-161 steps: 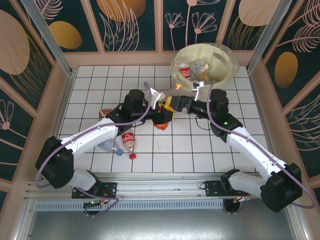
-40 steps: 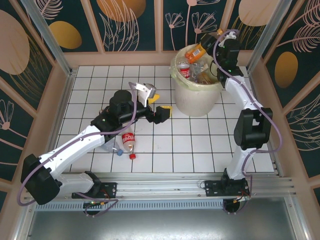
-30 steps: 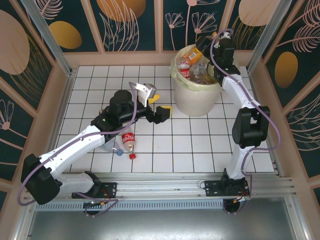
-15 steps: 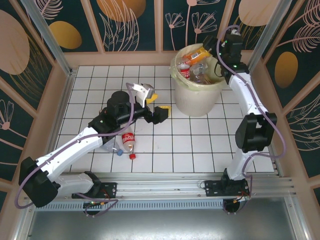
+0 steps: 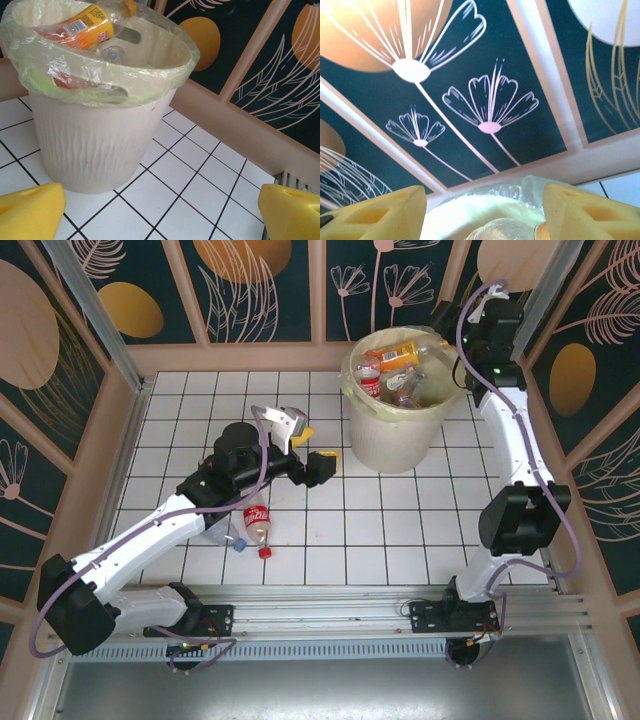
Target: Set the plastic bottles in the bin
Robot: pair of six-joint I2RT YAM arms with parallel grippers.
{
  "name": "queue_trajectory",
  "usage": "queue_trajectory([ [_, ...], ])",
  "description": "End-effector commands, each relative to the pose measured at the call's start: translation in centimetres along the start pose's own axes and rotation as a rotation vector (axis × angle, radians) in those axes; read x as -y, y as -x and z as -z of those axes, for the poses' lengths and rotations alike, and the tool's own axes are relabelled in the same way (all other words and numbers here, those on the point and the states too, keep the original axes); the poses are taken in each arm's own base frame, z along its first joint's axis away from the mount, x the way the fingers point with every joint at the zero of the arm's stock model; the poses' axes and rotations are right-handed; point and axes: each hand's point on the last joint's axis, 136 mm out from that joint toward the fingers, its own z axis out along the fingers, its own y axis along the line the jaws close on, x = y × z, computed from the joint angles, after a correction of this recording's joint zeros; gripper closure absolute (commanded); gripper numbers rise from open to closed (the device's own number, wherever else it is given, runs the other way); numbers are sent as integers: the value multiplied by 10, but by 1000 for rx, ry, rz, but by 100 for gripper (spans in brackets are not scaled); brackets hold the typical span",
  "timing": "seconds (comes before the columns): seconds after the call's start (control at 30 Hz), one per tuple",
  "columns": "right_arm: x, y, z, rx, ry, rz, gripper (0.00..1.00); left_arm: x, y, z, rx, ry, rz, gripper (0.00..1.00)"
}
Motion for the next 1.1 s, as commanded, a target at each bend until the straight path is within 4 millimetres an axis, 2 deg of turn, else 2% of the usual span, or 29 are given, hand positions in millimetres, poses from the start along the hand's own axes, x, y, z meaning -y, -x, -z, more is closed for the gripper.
queue_trajectory([
  [0.0,-5,-22,-11,-72,43,3,37,-3,2,7,9,39,-3,1],
  [0.2,3,-51,-23,-168,31,-7,35,-4,0,8,2,49,-2,1],
  [0.5,1,-77,-19,-244,62,-1,35,-9,-4,9,-4,75,7,1],
  [0.6,5,-70,-16,-212,31,15,35,-20,-4,12,-5,140,19,1],
  [0.77,11,-39,-3,-121,-58,69,31,-33,-7,21,-13,229,21,1],
  [0.9,7,-17,14,-58,-74,120,30,-43,-9,28,-23,293,25,1],
  [1.07,-11,-15,41,-45,3,161,29,-57,-12,33,-41,376,36,1],
])
